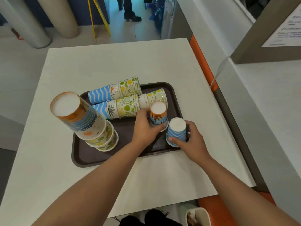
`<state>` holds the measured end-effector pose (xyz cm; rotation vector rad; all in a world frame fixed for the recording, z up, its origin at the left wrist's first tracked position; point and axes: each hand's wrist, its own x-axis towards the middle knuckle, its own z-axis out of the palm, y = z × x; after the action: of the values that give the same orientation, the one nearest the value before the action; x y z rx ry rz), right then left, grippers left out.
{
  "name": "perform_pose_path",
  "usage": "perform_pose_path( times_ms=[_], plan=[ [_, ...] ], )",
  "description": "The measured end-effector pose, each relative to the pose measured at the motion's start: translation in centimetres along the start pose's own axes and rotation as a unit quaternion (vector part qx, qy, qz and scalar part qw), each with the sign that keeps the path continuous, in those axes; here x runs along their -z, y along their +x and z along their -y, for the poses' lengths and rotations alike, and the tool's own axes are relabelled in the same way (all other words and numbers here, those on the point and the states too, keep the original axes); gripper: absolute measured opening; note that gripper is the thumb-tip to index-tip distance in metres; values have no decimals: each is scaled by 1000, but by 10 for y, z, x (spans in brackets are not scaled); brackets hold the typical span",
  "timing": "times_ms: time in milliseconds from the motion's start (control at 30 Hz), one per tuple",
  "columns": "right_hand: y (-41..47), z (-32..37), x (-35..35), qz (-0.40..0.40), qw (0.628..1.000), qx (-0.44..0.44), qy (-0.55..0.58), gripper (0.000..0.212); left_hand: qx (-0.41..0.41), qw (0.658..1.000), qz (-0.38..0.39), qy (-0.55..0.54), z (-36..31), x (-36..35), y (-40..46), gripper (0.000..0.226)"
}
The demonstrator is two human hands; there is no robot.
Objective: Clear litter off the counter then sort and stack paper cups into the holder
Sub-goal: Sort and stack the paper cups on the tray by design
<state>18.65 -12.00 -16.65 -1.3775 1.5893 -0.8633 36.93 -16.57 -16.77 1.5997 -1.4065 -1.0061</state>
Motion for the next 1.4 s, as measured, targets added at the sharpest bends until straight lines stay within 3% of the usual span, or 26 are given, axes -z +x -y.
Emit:
perform_pose_path(
  times_ms=[233,767,1033,1200,1400],
  plan=[
    [-1,-7,-1,-18,1000,3,2,66,-28,999,23,26,-6,-24,18,78],
    [-5,21,11,20,999,10,-27,79,15,997,64,28,-13,-12,16,75],
    [-7,82,11,2,996,92,-6,70,-13,999,20,47,-49,33,-10,64],
    [-6,122,-8,42,989,142,24,59,-40,997,-33,57,-78,82,-42,55],
    [-7,174,-49,124,973,192,41,62,19,998,-39,42,-79,140,-100,39]
  ],
)
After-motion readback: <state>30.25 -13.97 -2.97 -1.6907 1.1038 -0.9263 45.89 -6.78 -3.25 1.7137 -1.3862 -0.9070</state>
